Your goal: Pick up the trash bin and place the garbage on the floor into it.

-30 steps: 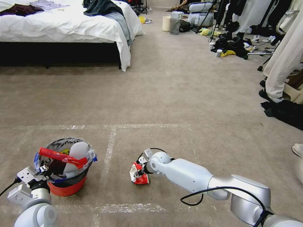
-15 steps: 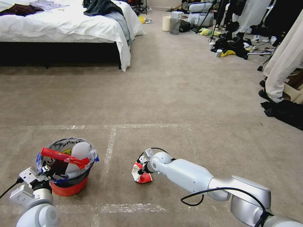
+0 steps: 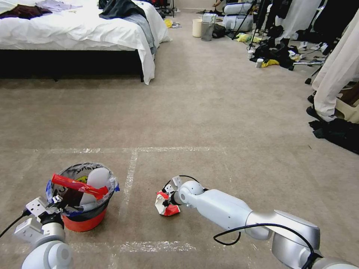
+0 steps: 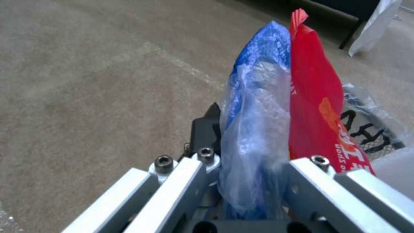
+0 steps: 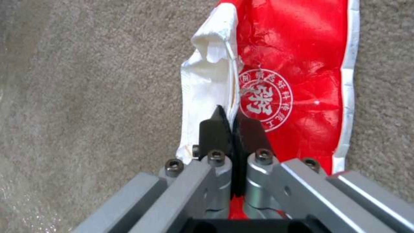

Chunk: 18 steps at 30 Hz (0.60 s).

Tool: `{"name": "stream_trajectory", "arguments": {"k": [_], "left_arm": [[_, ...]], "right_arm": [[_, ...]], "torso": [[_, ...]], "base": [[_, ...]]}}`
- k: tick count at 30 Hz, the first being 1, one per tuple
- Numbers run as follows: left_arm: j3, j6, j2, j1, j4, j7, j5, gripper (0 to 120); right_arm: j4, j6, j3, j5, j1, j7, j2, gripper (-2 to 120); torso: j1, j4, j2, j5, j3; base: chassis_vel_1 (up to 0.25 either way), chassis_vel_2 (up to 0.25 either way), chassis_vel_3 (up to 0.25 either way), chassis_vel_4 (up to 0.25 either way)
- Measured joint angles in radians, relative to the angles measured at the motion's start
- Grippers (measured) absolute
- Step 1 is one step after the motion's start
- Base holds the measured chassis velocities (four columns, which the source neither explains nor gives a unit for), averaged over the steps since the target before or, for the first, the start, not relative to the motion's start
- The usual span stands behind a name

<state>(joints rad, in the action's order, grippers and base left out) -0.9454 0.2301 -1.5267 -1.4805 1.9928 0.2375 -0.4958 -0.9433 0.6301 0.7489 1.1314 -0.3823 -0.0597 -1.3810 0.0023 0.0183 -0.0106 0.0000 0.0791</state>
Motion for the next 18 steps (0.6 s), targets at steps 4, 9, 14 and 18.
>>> {"name": "stream_trajectory", "arguments": {"k": [4,9,14,18], "left_arm": [[0.004,0.0,0.0,-0.001,0.001,0.0,0.0,4],[0.016,0.0,0.0,-0.006,0.001,-0.003,0.004,4],[0.034,0.001,0.003,-0.007,0.003,-0.004,0.004,4],[0.043,0.002,0.006,-0.008,0.006,-0.003,0.001,4]], "right_arm": [[-0.005,0.0,-0.012,-0.001,-0.004,0.002,0.003,0],[-0.038,-0.004,-0.039,-0.001,-0.01,0.001,0.027,0],[-0.108,-0.032,-0.077,-0.009,-0.02,-0.001,0.071,0],[-0.166,-0.048,-0.102,-0.013,-0.032,-0.003,0.104,0]], "torso": [[0.0,0.0,0.0,0.0,0.0],[0.0,-0.0001,0.0,0.0,0.0],[0.0,-0.0001,0.0,0.0001,0.0],[0.0,0.0,0.0,0.0002,0.0]], "base": [[0.0,0.0,0.0,0.0],[0.0,0.0,0.0,0.0],[0.0,0.0,0.0,0.0],[0.0,0.0,0.0,0.0]]}}
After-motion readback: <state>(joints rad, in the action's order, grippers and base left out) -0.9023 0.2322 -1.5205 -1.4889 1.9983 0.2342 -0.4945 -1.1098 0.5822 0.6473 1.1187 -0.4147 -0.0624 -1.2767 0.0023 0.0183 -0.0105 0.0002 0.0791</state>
